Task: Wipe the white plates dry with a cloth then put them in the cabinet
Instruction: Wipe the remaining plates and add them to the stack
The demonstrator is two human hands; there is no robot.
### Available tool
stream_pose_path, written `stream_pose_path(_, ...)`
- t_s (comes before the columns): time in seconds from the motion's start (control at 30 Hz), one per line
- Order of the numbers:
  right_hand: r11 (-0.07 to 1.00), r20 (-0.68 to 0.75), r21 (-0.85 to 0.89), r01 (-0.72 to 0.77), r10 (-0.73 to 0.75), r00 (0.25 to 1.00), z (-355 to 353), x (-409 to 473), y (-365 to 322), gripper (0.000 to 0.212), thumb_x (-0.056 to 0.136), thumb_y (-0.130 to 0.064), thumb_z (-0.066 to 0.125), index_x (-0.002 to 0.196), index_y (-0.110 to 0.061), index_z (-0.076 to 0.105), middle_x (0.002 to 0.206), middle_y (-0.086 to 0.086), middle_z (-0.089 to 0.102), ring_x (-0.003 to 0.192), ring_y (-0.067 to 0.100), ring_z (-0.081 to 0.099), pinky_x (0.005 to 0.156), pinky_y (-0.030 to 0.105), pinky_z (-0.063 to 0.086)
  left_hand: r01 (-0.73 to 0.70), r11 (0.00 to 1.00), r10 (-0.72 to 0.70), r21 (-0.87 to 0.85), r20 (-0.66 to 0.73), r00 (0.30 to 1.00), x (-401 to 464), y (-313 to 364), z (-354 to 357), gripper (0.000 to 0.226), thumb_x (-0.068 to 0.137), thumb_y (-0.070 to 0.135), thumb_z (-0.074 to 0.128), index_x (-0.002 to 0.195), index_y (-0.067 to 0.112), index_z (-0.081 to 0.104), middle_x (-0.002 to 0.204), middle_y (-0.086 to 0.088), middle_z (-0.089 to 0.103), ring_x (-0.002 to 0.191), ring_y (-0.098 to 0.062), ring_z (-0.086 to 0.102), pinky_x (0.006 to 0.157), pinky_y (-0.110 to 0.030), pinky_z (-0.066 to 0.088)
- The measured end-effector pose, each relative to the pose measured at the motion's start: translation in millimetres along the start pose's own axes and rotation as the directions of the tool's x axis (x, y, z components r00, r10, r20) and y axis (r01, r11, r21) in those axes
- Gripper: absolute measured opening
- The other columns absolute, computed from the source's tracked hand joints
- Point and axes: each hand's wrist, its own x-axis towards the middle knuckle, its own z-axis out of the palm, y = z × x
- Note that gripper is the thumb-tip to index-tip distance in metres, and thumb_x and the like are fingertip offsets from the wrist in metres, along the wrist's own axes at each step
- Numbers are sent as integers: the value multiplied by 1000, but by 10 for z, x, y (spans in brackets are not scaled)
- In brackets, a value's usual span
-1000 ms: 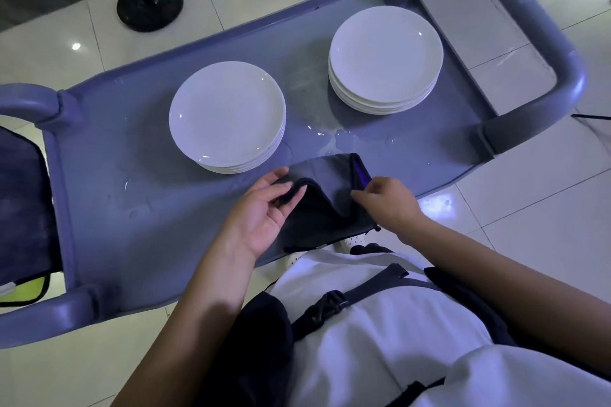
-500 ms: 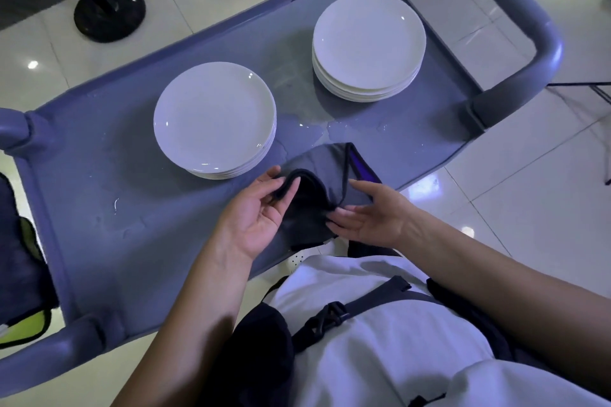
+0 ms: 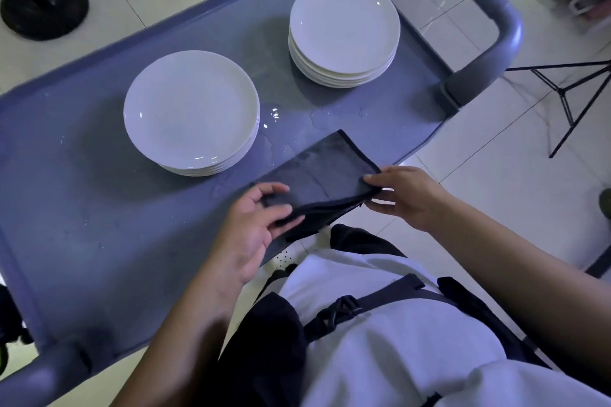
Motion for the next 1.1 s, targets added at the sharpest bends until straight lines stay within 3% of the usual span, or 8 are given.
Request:
stream_pose_path(0.13, 986, -103, -166, 12, -29, 994, -48, 86, 270, 24, 81, 0, 78, 98, -9, 63, 104, 12, 71, 91, 23, 69, 76, 35, 59, -11, 896, 37, 443, -51, 998, 11, -390, -111, 34, 89, -16, 61, 97, 17, 68, 71, 2, 60, 58, -3, 56, 62, -22, 51)
stream_pose_path(0.23, 984, -120, -178, 34, -56, 991, 25, 141, 402, 25, 82, 3, 75, 78, -14, 58, 90, 8, 69, 93, 24, 64, 85, 40, 57, -14, 733, 84, 680, -70, 994, 79, -598, -231, 36, 88, -7, 65, 94, 29, 67, 57, 8, 39, 40, -3, 32, 48, -21, 32)
stream_pose_path(0.37, 991, -63, -124, 40, -48, 997, 12, 141, 404, 26, 86, 5, 70, 77, -14, 54, 86, 10, 69, 87, 29, 67, 84, 41, 58, -107, 566, 248, 817, -44, 968, 88, -628, -280, 28, 85, 12, 76, 98, 35, 67, 77, 10, 48, 57, -9, 49, 62, -26, 39)
stream_pose_path(0.5, 986, -91, -164, 38, -54, 994, -16, 127, 436, 22, 85, 0, 73, 85, -13, 56, 93, 10, 70, 94, 30, 67, 93, 44, 54, -102, 441, 225, 892, 0, 974, 94, -619, -275, 47, 76, 15, 85, 115, 32, 64, 107, 8, 41, 78, -15, 53, 79, -29, 43)
stream_pose_path(0.7, 990, 22, -123, -63, 66, 998, -100, 86, 330, 13, 87, -2, 73, 95, -4, 64, 94, 15, 68, 73, 22, 65, 72, 31, 56, -143, 242, 287, 960, 70, 955, 102, -730, -242, 58, 75, 12, 78, 128, 28, 58, 111, 4, 31, 103, -26, 52, 76, -32, 41)
stream_pose_path(0.93, 854, -102, -446, 268, -346, 933, -40, 85, 115, 13, 81, -9, 79, 92, -3, 75, 110, 9, 68, 99, 23, 64, 88, 35, 52, -182, 270, 494, 946, 26, 869, 59, -829, -184, 39, 77, 20, 80, 113, 27, 66, 107, 9, 47, 88, -21, 58, 70, -32, 45)
stream_pose_path(1.03, 809, -130, -520, 274, -392, 911, 4, 104, 105, 14, 85, -13, 77, 96, -4, 73, 116, 5, 58, 95, 16, 60, 84, 32, 46, -180, 198, 481, 964, 64, 874, 100, -884, -156, 53, 67, 25, 89, 113, 25, 62, 106, 5, 39, 94, -27, 55, 77, -38, 48)
stream_pose_path(1.1, 763, -123, -594, 257, -401, 908, 11, 122, 125, 13, 89, -14, 74, 98, -4, 72, 112, 8, 57, 96, 26, 60, 85, 36, 49, -186, 131, 530, 974, 90, 843, 154, -915, -114, 59, 60, 24, 93, 108, 21, 59, 101, 1, 40, 90, -33, 55, 75, -40, 48)
